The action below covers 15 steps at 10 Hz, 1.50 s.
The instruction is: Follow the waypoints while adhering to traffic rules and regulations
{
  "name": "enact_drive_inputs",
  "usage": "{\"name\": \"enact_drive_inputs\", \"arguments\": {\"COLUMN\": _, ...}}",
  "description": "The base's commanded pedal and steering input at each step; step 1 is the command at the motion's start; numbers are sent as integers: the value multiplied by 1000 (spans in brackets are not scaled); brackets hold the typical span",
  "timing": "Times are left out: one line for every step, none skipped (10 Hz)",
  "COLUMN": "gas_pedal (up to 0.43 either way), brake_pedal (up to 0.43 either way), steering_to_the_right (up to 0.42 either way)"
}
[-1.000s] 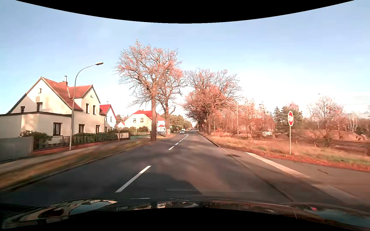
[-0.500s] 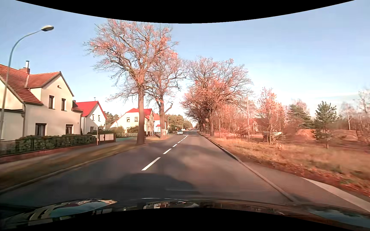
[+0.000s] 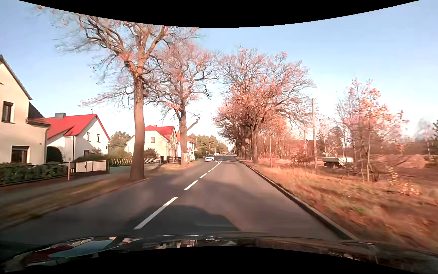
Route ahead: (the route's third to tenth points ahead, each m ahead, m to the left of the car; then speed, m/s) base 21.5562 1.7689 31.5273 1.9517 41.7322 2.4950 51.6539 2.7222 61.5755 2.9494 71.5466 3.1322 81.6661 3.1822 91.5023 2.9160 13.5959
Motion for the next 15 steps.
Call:
{"name": "enact_drive_inputs", "arguments": {"gas_pedal": 138, "brake_pedal": 0, "steering_to_the_right": -2}}
{"name": "enact_drive_inputs", "arguments": {"gas_pedal": 138, "brake_pedal": 0, "steering_to_the_right": -2}}
{"name": "enact_drive_inputs", "arguments": {"gas_pedal": 138, "brake_pedal": 0, "steering_to_the_right": -2}}
{"name": "enact_drive_inputs", "arguments": {"gas_pedal": 138, "brake_pedal": 0, "steering_to_the_right": -2}}
{"name": "enact_drive_inputs", "arguments": {"gas_pedal": 138, "brake_pedal": 0, "steering_to_the_right": -2}}
{"name": "enact_drive_inputs", "arguments": {"gas_pedal": 138, "brake_pedal": 0, "steering_to_the_right": -2}}
{"name": "enact_drive_inputs", "arguments": {"gas_pedal": 138, "brake_pedal": 0, "steering_to_the_right": -2}}
{"name": "enact_drive_inputs", "arguments": {"gas_pedal": 138, "brake_pedal": 0, "steering_to_the_right": -2}}
{"name": "enact_drive_inputs", "arguments": {"gas_pedal": 138, "brake_pedal": 0, "steering_to_the_right": -2}}
{"name": "enact_drive_inputs", "arguments": {"gas_pedal": 138, "brake_pedal": 0, "steering_to_the_right": -2}}
{"name": "enact_drive_inputs", "arguments": {"gas_pedal": 138, "brake_pedal": 0, "steering_to_the_right": -2}}
{"name": "enact_drive_inputs", "arguments": {"gas_pedal": 138, "brake_pedal": 0, "steering_to_the_right": -2}}
{"name": "enact_drive_inputs", "arguments": {"gas_pedal": 138, "brake_pedal": 0, "steering_to_the_right": -2}}
{"name": "enact_drive_inputs", "arguments": {"gas_pedal": 138, "brake_pedal": 0, "steering_to_the_right": -2}}
{"name": "enact_drive_inputs", "arguments": {"gas_pedal": 138, "brake_pedal": 0, "steering_to_the_right": -2}}
